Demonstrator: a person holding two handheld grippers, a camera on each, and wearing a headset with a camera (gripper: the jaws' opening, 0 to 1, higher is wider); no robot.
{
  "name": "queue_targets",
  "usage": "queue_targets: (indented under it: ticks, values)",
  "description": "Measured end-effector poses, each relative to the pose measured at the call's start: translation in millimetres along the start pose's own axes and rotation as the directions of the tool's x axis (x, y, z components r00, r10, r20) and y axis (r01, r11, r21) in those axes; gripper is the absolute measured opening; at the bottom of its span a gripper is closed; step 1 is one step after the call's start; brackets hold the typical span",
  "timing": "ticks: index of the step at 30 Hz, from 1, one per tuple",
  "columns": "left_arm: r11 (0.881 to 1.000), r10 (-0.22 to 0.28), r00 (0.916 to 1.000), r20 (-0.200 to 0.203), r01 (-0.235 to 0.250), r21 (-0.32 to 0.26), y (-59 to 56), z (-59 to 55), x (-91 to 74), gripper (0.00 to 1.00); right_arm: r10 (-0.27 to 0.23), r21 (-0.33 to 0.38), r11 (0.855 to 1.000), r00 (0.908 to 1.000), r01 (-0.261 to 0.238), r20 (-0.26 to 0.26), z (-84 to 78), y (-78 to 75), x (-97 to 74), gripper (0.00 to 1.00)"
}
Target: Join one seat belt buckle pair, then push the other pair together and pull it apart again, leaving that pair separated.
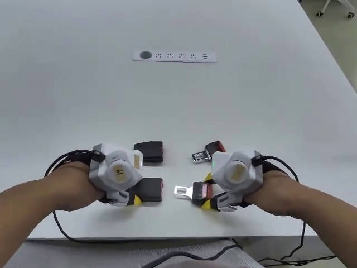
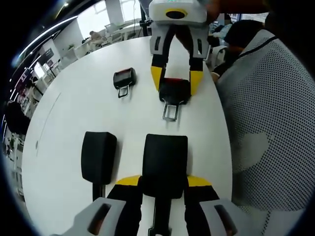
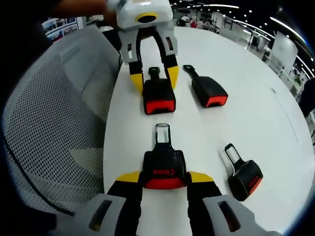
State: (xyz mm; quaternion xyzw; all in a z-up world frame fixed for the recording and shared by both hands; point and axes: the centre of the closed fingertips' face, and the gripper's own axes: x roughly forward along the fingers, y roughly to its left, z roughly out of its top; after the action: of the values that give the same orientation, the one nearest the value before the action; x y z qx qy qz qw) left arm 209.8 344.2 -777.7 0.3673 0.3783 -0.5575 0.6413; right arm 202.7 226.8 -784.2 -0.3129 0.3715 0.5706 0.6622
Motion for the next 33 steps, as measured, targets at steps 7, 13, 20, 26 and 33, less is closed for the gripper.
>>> queue_targets:
  ticks: [7,13,20,26,33]
  values:
    - [1.000,-0.007,1.0000,-0.004,0.007,0.003,-1.3,2.9,0.4,0.33,-0.010,0.011,1.000,0.9998,0.010,0.019,15.4,1.2,7.4,0.32]
    - [1.000,-0.013,0.9999,-0.007,0.013,-0.002,-0.8,3.0,1.1,0.33,-0.009,-0.006,1.000,0.9999,0.009,0.010,16.4,0.3,7.2,0.32]
    - [1.000,-0.016,0.9999,0.000,0.016,-0.011,-0.6,3.6,2.5,0.33,0.001,-0.033,0.999,1.0000,-0.001,0.006,21.4,1.7,10.6,0.32]
    - [0.999,-0.030,0.9995,-0.005,0.030,0.012,-2.0,6.3,3.7,0.33,0.011,-0.060,0.998,0.9999,-0.011,0.002,24.2,-1.0,14.7,0.32]
    - [0.999,-0.050,0.9986,-0.016,0.051,0.013,-1.0,5.0,5.1,0.33,0.027,-0.063,0.998,0.9996,-0.026,0.005,27.2,-6.4,16.4,0.31]
